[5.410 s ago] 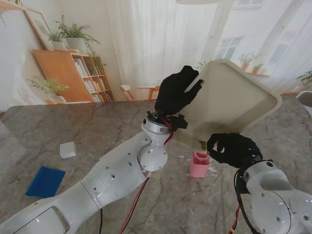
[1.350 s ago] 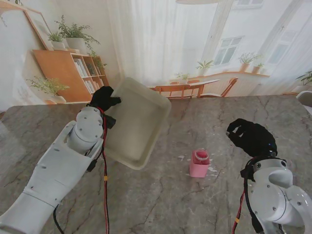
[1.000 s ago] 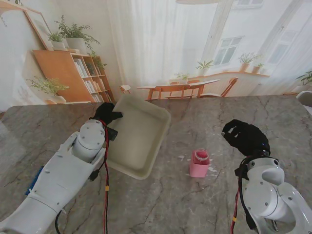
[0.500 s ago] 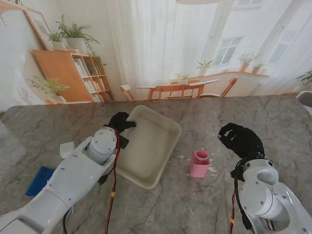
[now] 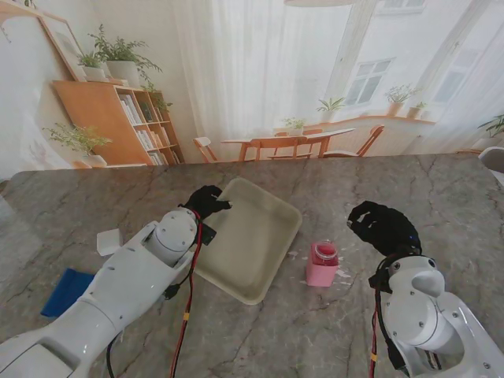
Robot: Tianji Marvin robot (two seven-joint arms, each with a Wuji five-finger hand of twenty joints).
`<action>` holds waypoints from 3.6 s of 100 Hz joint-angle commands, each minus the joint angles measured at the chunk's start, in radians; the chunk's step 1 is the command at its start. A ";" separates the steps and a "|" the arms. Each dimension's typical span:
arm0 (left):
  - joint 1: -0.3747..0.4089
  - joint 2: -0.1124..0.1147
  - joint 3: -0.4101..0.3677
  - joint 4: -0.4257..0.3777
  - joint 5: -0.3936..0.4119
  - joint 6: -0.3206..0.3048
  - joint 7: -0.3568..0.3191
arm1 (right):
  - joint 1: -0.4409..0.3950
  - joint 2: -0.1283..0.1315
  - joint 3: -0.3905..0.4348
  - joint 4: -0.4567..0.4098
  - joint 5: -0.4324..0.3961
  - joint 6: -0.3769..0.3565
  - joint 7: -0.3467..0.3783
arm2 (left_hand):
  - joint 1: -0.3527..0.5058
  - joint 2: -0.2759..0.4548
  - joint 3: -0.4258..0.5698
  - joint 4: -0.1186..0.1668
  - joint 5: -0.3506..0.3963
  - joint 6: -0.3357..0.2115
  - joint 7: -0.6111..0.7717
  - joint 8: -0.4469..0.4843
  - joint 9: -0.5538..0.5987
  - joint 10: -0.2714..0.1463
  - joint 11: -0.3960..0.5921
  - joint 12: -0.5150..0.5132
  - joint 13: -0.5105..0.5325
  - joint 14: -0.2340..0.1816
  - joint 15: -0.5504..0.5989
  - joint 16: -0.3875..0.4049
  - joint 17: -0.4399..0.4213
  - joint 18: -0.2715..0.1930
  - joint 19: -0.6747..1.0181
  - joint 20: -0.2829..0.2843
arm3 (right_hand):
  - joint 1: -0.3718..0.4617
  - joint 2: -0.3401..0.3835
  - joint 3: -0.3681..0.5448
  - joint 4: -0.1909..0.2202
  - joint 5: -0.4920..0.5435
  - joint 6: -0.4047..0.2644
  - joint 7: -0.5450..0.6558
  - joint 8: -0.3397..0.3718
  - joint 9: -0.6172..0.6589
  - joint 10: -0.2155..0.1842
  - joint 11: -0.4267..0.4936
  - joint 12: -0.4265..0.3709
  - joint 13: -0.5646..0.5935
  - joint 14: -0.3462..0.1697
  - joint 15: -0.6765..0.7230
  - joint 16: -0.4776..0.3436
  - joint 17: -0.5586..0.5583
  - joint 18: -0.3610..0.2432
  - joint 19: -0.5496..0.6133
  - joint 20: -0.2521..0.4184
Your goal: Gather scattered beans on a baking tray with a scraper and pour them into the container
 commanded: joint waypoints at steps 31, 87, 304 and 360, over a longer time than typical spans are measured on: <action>-0.007 0.021 0.021 -0.016 0.017 0.019 -0.076 | 0.002 -0.002 -0.010 0.008 0.006 -0.002 0.013 | -0.101 0.105 -0.091 -0.050 -0.098 0.048 -0.365 -0.481 -0.307 0.041 -0.195 -0.188 -0.505 0.213 -0.185 -0.338 -0.664 0.257 -0.226 -0.055 | -0.003 -0.014 0.027 -0.037 -0.026 -0.016 0.008 -0.019 -0.015 -0.008 0.000 -0.001 -0.013 -0.010 -0.001 -0.007 -0.014 -0.001 0.007 0.007; 0.207 0.121 -0.138 -0.419 0.377 -0.063 0.081 | -0.005 0.002 0.011 -0.011 -0.008 -0.035 0.024 | -0.199 0.210 -0.108 -0.061 -0.213 0.087 -0.387 -0.592 -0.469 0.033 -0.223 -0.237 -0.750 0.171 -0.272 -0.478 -0.856 0.197 -0.484 -0.168 | -0.021 -0.011 0.020 -0.039 -0.034 -0.008 0.003 -0.022 -0.020 -0.003 -0.003 -0.003 -0.019 -0.007 -0.005 -0.009 -0.017 0.000 0.006 0.007; 0.458 0.203 -0.200 -0.572 0.698 -0.234 0.082 | 0.272 0.104 -0.049 0.666 0.021 -0.955 0.274 | -0.219 0.308 -0.119 -0.073 -0.086 -0.002 -0.342 -0.508 -0.309 -0.037 -0.194 -0.172 -0.558 0.085 -0.258 -0.418 -0.701 0.086 -0.370 -0.081 | -0.510 0.133 -0.184 0.001 -0.463 0.622 -0.939 -0.538 -0.805 0.243 -0.307 -0.266 -0.640 0.166 -0.404 -0.283 -0.340 -0.017 -0.198 -0.112; 0.455 0.205 -0.201 -0.570 0.706 -0.223 0.075 | 0.374 0.100 -0.166 0.794 0.051 -1.020 0.238 | -0.204 0.310 -0.119 -0.074 -0.061 -0.001 -0.328 -0.502 -0.301 -0.045 -0.190 -0.170 -0.544 0.073 -0.250 -0.416 -0.691 0.069 -0.359 -0.087 | -0.479 0.102 -0.124 0.011 -0.498 0.542 -0.876 -0.178 -0.751 0.196 -0.151 -0.191 -0.567 0.137 -0.346 -0.250 -0.301 -0.017 -0.164 -0.085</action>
